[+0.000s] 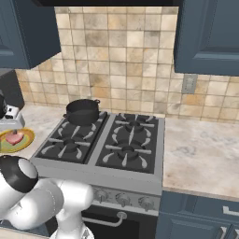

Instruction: Retrieve the frozen meat and place it in the pot on a burner. Then turn the burner on.

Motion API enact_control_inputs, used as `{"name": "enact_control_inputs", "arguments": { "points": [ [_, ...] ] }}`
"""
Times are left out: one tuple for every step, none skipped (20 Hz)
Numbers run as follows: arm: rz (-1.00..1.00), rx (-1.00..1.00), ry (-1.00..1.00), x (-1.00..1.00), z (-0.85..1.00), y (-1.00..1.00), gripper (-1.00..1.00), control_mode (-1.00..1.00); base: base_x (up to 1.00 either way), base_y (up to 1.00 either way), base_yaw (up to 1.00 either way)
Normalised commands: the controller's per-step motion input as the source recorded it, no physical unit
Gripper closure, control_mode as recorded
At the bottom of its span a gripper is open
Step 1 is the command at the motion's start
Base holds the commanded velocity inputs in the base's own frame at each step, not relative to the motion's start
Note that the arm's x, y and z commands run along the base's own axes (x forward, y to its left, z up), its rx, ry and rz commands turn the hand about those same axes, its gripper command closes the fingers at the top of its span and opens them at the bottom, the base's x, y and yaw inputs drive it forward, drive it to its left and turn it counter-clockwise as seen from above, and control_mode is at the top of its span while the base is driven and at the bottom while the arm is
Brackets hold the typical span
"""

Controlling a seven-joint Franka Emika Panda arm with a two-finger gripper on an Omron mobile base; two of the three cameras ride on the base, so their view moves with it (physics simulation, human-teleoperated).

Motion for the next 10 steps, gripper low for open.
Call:
{"name": "enact_control_inputs", "arguments": {
  "points": [
    [0.05, -0.03, 0.1, 0.0, -0.27, 0.48, -1.0, -1.0, 0.0, 0.0, 0.0],
    [0.05, -0.03, 0.1, 0.0, -0.28, 0.44, -1.0, -1.0, 0.0, 0.0, 0.0],
    [0.05, -0.03, 0.09, 0.0, -0.28, 0.41, -1.0, -1.0, 0.0, 0.0, 0.0],
    [0.05, -0.01, 0.05, 0.0, -0.29, 0.36, -1.0, -1.0, 0.0, 0.0, 0.0],
    [0.05, 0.0, 0.0, 0.07, -0.31, 0.29, -1.0, -1.0, 0.0, 0.0, 0.0],
    [0.05, 0.0, 0.0, 0.14, -0.27, 0.23, -1.0, -1.0, 0.0, 0.0, 0.0],
    [0.04, -0.01, 0.0, 0.18, -0.28, 0.22, -1.0, -1.0, 0.0, 0.0, 0.0],
    [0.02, -0.02, 0.0, 0.24, -0.28, 0.16, -1.0, -1.0, 0.0, 0.0, 0.0],
    [0.0, -0.02, 0.0, 0.21, -0.23, 0.11, -1.0, -1.0, 0.0, 0.0, 0.0],
    [0.0, -0.04, -0.03, 0.22, -0.19, 0.09, -1.0, -1.0, 0.0, 0.0, 0.0]
  ]
}}
